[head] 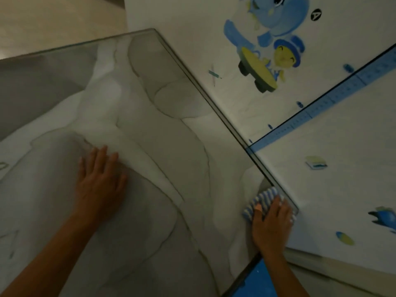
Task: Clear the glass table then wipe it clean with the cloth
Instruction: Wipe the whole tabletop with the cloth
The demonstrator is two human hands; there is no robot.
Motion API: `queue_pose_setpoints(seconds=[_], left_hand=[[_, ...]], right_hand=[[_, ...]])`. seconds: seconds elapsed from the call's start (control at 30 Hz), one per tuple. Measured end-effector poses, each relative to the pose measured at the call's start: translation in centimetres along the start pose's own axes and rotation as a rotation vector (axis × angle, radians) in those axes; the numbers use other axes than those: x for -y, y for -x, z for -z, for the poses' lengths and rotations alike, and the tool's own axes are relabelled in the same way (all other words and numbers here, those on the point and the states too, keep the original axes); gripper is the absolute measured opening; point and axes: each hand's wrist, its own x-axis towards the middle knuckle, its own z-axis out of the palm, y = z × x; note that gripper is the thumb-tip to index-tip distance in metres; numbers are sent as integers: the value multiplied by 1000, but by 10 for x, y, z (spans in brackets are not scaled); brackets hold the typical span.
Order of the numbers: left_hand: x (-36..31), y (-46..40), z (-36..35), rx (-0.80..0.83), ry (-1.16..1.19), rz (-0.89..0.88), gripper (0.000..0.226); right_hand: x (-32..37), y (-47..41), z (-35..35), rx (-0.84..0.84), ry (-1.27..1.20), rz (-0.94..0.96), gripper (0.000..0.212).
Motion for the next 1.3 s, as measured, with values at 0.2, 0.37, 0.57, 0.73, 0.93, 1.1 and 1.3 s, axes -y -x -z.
queue_pose_setpoints(seconds=[0.2, 0.37, 0.57, 0.73, 0.93, 1.1, 1.3], left_hand=[[20, 33, -2, 6, -19, 43, 62], [62, 42, 13, 6, -106, 119, 62], [134, 59, 42, -27, -149, 290, 66], [191, 79, 54, -22, -146, 420, 70], [204, 83, 50, -59, -73, 469, 65], [209, 84, 46, -118, -48, 486, 57], [213, 87, 43, -110, -66, 458, 57]], right_hand=[[60, 69, -22, -4, 49, 328, 73], [204, 73, -31, 34, 7, 760, 72], [379, 58, -43, 151, 84, 1023, 78], [443, 99, -62, 104, 29, 1136, 74], [358, 222, -69, 248, 5, 1632, 81], [416, 201, -78, 217, 52, 1734, 80], [532, 118, -72, 177, 41, 1474, 76]])
